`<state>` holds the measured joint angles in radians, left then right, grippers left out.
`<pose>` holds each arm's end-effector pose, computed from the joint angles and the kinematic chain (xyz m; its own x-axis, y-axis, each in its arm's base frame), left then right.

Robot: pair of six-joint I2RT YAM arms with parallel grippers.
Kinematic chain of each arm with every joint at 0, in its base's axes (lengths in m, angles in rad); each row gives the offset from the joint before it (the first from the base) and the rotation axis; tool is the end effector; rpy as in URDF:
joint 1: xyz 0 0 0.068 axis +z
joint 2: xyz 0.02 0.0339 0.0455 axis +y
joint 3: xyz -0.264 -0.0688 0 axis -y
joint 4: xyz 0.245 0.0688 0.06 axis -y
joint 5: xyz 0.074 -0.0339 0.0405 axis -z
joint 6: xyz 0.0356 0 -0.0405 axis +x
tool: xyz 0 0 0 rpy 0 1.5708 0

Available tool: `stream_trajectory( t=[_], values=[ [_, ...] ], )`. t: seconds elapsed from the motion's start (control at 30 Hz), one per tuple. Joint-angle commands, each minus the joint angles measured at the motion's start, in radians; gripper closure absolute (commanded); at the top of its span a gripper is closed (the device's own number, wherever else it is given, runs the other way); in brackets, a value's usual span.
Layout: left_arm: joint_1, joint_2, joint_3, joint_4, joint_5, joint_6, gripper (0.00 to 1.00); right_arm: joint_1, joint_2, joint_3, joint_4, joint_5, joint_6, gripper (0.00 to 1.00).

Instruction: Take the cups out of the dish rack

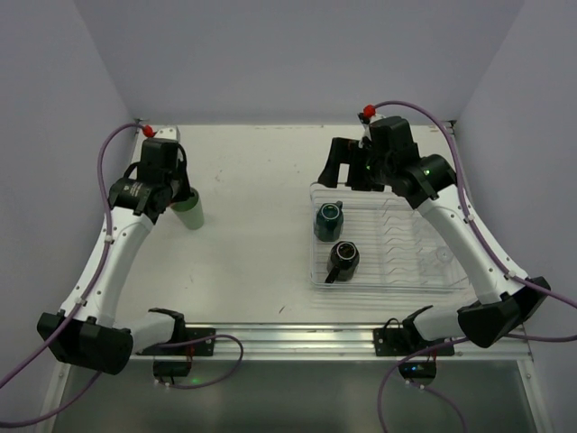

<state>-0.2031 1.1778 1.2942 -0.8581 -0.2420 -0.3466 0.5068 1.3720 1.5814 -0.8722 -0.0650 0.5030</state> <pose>0.2322 -0.0391 0.3721 -0.6300 -0.2070 -0.7485 -0.2034 0.9742 -0.0982 0.2449 0.1386 0.4145 -0.7264 0.1469 -0.6714 -0.2042 0.8866 0.4150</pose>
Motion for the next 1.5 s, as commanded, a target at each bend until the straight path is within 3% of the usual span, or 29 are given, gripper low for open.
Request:
stream_trajectory(
  t=[0.0, 0.83, 1.1, 1.47],
  values=[
    [0.005, 0.013, 0.036, -0.024, -0.019, 0.032, 1.00, -0.001, -0.010, -0.008, -0.007, 0.017, -0.021, 0.01],
    [-0.001, 0.046, -0.016, -0.024, 0.038, 0.035, 0.95, -0.001, -0.004, -0.037, -0.027, 0.062, -0.035, 0.01],
    [-0.004, 0.043, -0.033, -0.018, 0.036, 0.037, 0.98, -0.001, 0.024, -0.031, -0.017, 0.062, -0.031, 0.01],
    [-0.005, 0.074, -0.055, 0.022, 0.026, 0.046, 0.68, 0.001, 0.061, -0.055, -0.028, 0.122, -0.038, 0.01]
  ],
)
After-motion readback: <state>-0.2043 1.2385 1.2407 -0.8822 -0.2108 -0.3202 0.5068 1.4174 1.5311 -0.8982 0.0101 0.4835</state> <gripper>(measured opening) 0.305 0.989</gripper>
